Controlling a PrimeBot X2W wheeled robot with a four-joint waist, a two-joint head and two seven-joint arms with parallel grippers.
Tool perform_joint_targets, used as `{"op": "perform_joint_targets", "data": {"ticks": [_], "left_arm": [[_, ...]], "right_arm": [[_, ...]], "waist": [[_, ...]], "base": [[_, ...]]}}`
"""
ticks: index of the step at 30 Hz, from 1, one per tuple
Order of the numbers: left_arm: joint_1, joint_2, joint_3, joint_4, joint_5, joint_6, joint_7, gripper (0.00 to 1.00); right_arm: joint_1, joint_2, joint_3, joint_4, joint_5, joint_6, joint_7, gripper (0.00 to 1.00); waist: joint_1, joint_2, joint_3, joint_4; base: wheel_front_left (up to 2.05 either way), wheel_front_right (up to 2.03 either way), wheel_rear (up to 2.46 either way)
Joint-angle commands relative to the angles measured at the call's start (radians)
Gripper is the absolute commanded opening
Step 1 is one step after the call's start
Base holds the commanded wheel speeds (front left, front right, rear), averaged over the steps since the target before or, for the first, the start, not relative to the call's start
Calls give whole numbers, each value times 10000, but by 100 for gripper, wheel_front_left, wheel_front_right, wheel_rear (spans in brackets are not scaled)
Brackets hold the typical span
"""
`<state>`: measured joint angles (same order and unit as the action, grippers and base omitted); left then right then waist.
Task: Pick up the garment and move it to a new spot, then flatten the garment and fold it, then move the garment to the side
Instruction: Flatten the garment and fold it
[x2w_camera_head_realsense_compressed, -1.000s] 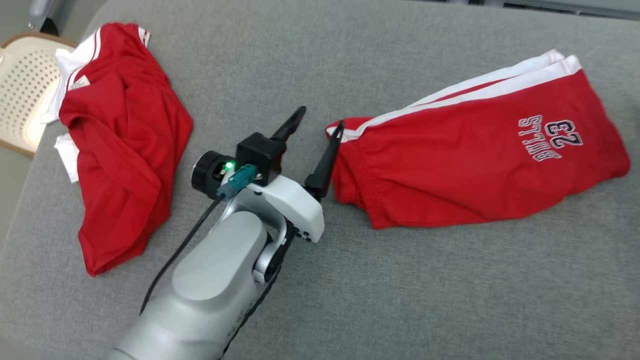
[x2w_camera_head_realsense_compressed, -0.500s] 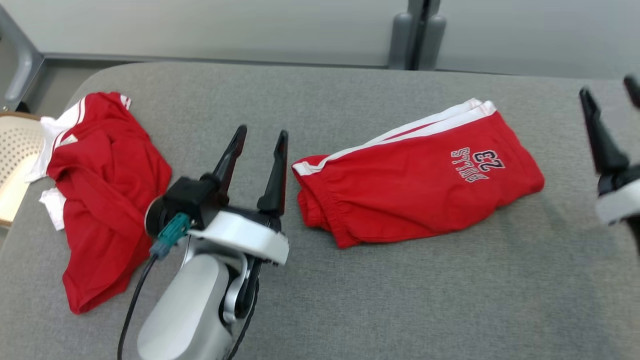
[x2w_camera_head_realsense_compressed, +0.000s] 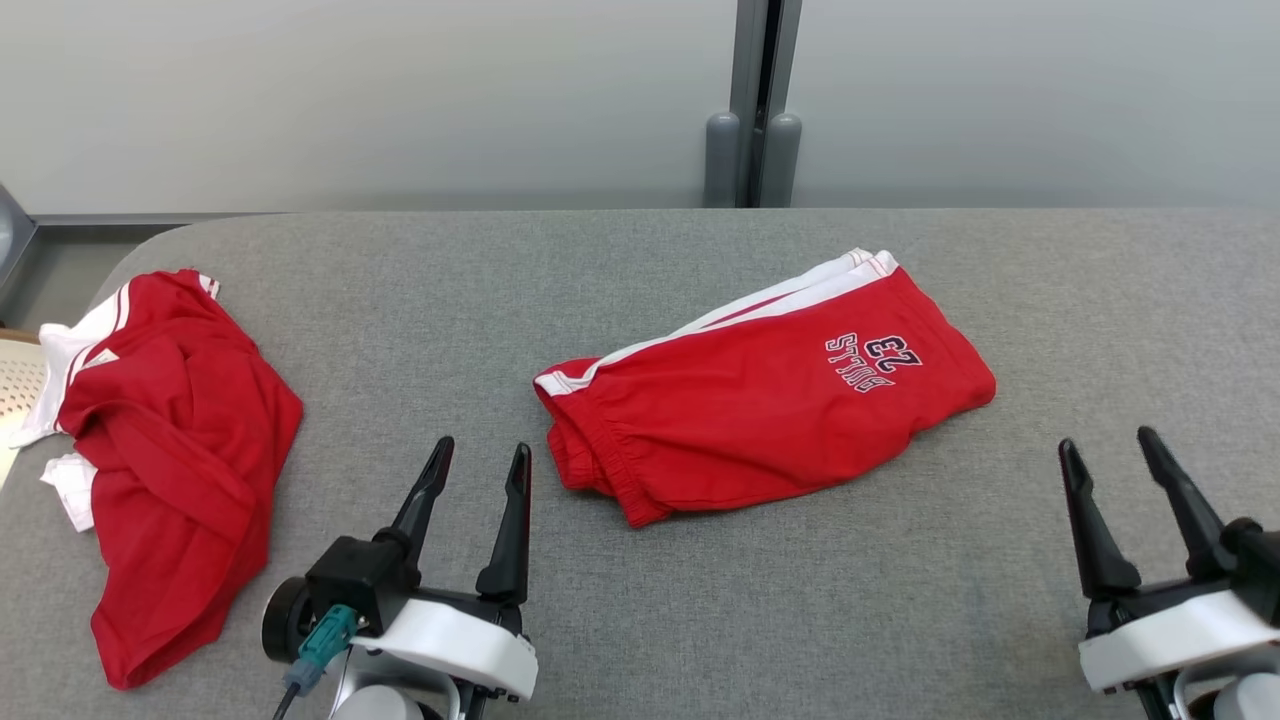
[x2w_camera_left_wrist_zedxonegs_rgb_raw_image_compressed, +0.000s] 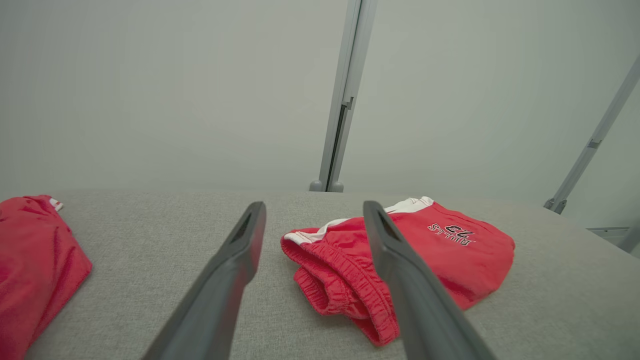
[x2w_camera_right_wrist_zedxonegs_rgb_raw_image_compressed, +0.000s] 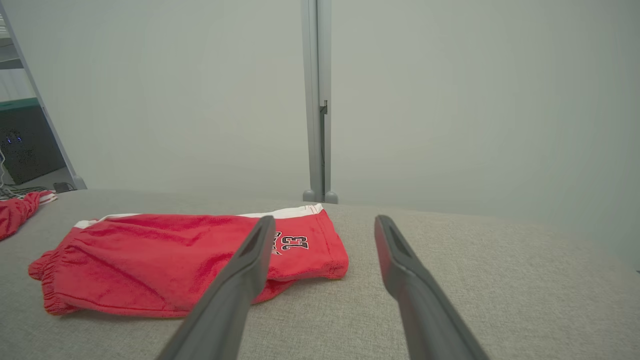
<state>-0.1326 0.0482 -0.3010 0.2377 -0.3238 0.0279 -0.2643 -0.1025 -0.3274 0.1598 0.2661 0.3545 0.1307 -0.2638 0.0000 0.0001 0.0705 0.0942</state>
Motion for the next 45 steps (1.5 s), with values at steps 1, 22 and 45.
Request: {"op": "perform_joint_targets", "data": {"ticks": [1,22,45], "left_arm": [[122,47,72,-55,15,55,-1,100],[-329,40,-823,-299,-627,288,-1,100],[-839,39,-2036,-1012,-1551,980,-1,100]], "right_arm": [[171,55,-64,-74,-222,0,-9,100],[-729,789,-915,629,5391,0,2214,100],[-3275,812,-3563,4309,5659,25,6432,100]], "waist": [[0,-1,-60,-51],[0,-1,966,1019],[0,-1,2220,3290]], "base": [[0,0,0],[0,0,0],[0,0,0]]}}
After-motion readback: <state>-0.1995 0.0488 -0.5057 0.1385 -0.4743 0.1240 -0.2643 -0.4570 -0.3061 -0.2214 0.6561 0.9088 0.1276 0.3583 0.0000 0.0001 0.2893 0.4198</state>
